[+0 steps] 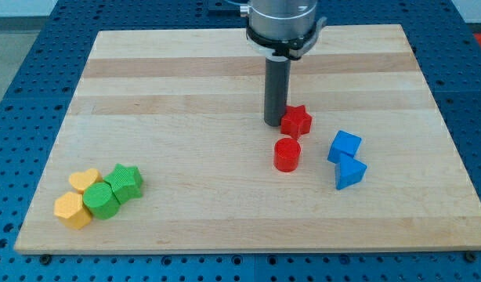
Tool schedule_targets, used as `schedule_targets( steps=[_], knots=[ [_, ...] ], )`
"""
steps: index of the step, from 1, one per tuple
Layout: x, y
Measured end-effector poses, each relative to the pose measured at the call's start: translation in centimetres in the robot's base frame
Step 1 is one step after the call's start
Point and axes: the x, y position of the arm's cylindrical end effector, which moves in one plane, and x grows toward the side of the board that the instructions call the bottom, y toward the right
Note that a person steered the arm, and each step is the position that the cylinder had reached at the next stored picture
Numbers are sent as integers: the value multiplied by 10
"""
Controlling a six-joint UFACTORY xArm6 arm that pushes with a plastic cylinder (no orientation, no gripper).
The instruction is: Move your arm towards the red circle
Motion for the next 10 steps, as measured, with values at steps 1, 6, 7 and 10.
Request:
schedule_targets(
  steps=[1,6,7,10],
  knots=[
    [1,6],
    [31,26],
    [27,-12],
    [79,-105]
  ],
)
